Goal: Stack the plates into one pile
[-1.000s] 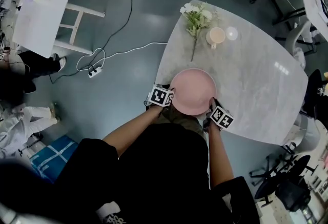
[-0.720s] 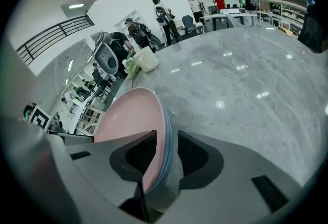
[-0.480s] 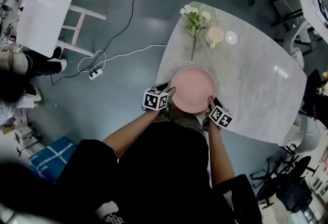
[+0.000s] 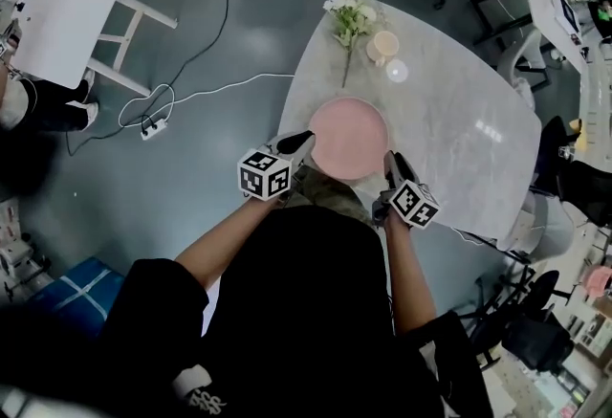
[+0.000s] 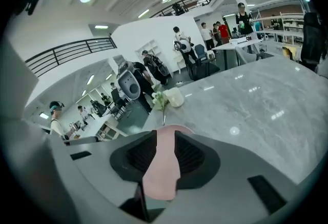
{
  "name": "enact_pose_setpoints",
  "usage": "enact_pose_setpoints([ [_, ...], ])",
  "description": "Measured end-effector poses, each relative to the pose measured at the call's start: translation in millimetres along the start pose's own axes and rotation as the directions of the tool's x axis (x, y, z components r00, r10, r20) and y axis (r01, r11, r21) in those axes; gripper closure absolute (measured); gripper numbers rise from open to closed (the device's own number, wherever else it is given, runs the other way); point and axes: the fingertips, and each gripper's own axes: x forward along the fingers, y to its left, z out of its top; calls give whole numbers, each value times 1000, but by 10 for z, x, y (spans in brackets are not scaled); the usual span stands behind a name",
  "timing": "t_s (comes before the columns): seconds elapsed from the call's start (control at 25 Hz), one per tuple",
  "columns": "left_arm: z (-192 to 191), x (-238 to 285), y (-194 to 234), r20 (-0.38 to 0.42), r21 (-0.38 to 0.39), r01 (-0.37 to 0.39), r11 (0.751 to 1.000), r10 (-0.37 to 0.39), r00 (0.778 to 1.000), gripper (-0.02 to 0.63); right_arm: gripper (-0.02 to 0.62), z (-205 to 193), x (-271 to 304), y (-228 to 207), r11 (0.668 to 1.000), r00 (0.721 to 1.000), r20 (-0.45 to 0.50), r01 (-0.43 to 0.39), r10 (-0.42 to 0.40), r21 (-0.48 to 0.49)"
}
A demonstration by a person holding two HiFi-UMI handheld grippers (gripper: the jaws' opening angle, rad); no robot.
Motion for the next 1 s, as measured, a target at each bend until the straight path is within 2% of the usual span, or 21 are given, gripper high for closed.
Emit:
enact_pose_setpoints([
  [0.16,-129,-298,-264,11,-13,45,999,-45,999,581,556,46,-482,450,998,995,94,-23,29,-61],
  [0.36,-211,-459,-738,47,49,108,993,-110,993,584,575,-141,-1002,696,983,994,108,-7,27,-182],
  [0.64,-245,-610,-1478,96,225,77,971,-101,990,589,577,-118,-1696,712,961,973,193,-69,123,-266],
  [0.84,-563,-802,-1876,170,254,-4,967,-40,985,589,576,-173,-2225,660,937,952,238,-104,191,-335],
  [1.0,-847,-1044,-2290,227,257,-79,963,20,974,589,576,-318,-2654,497,927,945,256,-104,206,-361],
])
